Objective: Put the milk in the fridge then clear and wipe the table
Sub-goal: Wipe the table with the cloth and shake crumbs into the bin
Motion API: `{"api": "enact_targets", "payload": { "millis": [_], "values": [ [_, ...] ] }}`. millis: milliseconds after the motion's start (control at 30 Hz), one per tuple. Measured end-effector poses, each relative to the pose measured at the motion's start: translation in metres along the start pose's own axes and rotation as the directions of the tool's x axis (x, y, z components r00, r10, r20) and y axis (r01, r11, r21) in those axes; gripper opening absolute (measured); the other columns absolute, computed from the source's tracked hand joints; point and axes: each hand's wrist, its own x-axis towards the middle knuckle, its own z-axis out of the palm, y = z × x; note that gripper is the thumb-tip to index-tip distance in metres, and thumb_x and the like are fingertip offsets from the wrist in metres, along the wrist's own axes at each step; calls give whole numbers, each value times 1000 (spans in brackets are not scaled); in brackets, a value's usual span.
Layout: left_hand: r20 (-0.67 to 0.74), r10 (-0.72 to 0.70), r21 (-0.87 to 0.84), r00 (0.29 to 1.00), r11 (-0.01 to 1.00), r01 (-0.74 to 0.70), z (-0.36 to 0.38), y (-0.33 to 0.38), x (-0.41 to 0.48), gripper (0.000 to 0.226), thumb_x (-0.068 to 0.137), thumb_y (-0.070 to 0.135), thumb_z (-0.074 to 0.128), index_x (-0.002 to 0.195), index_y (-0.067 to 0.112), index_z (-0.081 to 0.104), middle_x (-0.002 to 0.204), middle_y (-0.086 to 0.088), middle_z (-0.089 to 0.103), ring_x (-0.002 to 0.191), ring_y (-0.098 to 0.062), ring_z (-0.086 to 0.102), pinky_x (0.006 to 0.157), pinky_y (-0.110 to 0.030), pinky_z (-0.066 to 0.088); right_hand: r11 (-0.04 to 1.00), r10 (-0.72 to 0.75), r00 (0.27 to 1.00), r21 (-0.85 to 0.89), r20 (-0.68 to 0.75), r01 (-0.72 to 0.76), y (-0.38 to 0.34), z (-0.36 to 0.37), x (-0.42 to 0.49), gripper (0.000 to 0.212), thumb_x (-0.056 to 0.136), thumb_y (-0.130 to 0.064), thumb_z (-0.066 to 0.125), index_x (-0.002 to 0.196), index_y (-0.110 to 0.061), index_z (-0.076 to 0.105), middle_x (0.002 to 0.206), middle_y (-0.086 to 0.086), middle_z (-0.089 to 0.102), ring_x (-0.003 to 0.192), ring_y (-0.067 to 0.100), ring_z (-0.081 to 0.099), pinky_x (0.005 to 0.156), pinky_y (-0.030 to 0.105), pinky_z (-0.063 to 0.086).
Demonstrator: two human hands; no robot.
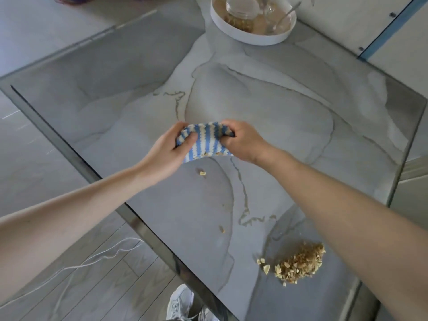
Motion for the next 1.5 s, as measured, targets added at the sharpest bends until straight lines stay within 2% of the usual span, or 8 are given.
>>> {"api": "enact_targets", "payload": {
  "millis": [300,467,600,733,933,1133,1300,1500],
  "values": [
    [220,-197,-178,955,955,237,19,-33,-48,40,89,43,44,103,7,53,94,-8,57,87,-13,48,79,-29,37,987,118,973,-132,199,-93,13,27,-16,38,84,1,43,117,-12,57,108,8,59,95,18,49,73,23,37],
    [332,-244,-233,911,915,330,35,-18,-75,44,85,46,46,113,12,53,116,-16,60,99,-17,54,95,-39,42,971,154,952,-217,266,-97,18,18,-43,42,83,3,40,118,-12,57,97,4,53,88,17,45,62,20,35],
    [410,-251,-282,877,879,384,59,-4,-101,44,82,48,45,112,17,53,118,-15,60,100,-17,55,94,-38,43,951,172,934,-300,313,-75,28,13,-66,36,82,3,41,112,-6,59,107,10,61,100,24,52,69,25,36],
    [472,-242,-277,848,872,403,87,11,-119,8,95,34,43,97,31,50,116,-9,60,98,-11,53,83,-20,41,938,199,926,-336,321,-85,48,0,-95,36,83,1,42,114,-10,59,117,11,60,107,24,52,72,21,32],
    [587,-206,-279,783,857,434,120,34,-121,27,92,36,43,118,29,45,111,11,60,102,-3,57,87,-11,44,925,276,914,-341,296,-169,74,-23,-137,36,84,1,42,114,-10,58,115,12,59,96,21,50,77,25,33],
    [669,-137,-242,731,890,387,141,48,-111,25,90,43,47,109,27,53,106,4,66,98,-8,61,86,-19,49,927,328,921,-259,211,-271,103,-38,-167,26,80,4,41,97,-1,60,88,15,57,82,25,51,66,28,39],
    [578,-23,-233,816,953,192,138,82,-79,17,87,44,47,86,30,57,72,15,59,70,-3,52,71,-24,43,966,252,968,60,-7,-252,106,-73,-189,12,78,-11,53,67,-12,50,63,0,42,57,6,37,61,26,32],
    [532,100,-245,841,969,40,148,121,-54,18,95,26,44,82,18,54,63,10,50,49,6,46,50,-4,35,975,210,977,72,-21,-208,97,-106,-201,28,73,-25,75,89,-9,60,72,-1,53,66,11,50,63,25,42]
  ]
}}
